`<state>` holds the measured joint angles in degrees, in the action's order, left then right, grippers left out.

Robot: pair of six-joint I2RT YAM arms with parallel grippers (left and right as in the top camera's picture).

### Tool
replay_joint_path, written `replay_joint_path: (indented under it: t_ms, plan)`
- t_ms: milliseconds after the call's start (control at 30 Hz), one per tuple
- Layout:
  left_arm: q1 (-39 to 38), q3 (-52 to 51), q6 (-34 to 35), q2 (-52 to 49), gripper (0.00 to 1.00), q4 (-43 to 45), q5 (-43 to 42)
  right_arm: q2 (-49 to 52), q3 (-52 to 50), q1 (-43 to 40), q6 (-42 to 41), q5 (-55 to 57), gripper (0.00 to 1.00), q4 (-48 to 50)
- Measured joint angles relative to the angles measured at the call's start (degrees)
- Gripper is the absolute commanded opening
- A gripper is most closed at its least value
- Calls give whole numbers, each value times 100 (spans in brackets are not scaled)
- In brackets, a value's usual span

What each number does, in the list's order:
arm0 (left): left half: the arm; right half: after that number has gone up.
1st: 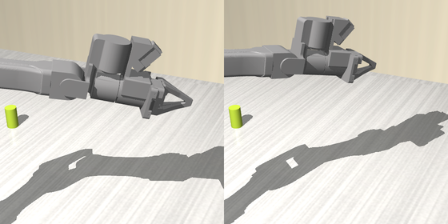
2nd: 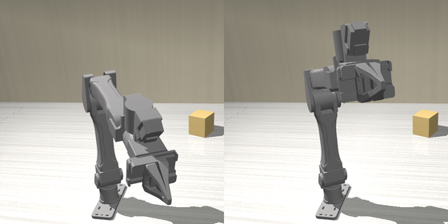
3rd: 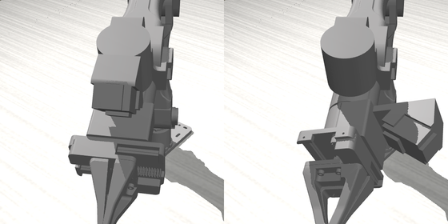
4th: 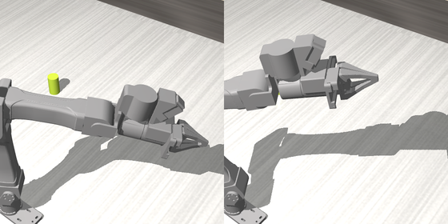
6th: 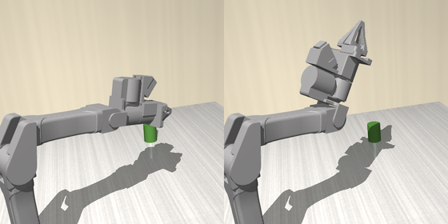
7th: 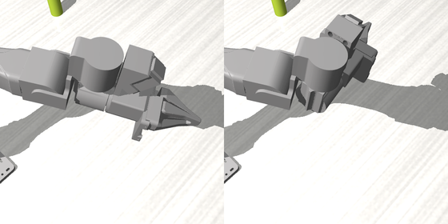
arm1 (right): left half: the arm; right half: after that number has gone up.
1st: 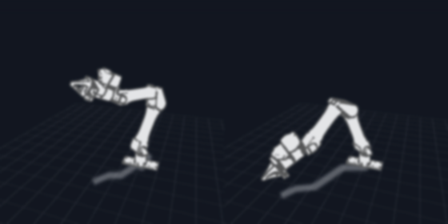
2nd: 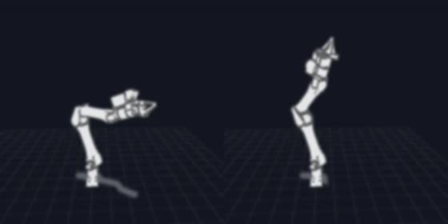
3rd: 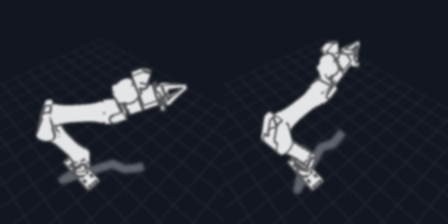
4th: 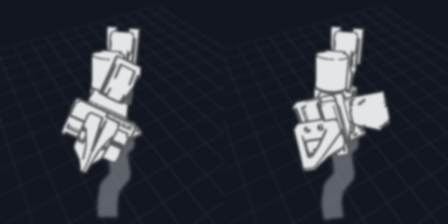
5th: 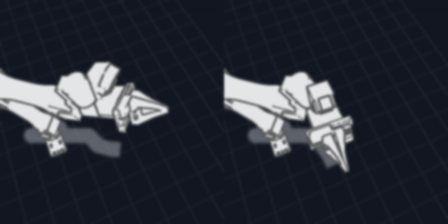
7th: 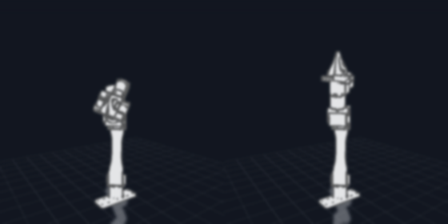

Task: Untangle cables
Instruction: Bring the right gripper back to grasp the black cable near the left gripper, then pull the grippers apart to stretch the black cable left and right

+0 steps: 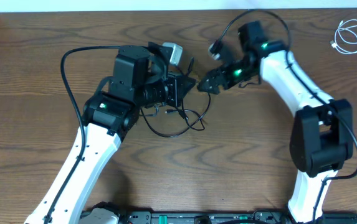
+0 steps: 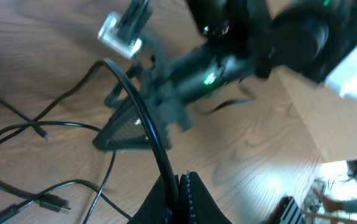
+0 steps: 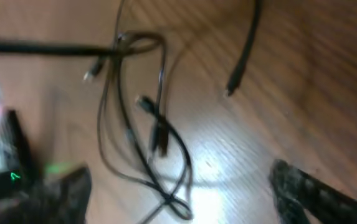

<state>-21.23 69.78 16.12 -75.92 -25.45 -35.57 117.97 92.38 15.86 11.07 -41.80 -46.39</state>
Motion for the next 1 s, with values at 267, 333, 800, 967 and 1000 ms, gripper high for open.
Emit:
replay_joint_path:
  t_ms: [267,333,800,967,1000]
  plan:
    - [463,0,188,0,8,4,-155,7,-844,334,-717,313,1,1351]
    - [654,0,195,2,7,2,-260,7,-850,361,-824,319,1,1373]
    - [2326,0,116,9,8,-608,-57,-1596,-535,-501,-2129,2166,1,-120]
    - [2800,0,-164,15,8,-1132,638,-2865,-380,-1104,-2474,3718,1,-844]
    - [2863,0,-234,17,8,-1211,758,-2983,-380,-1226,-2503,3877,1,-940]
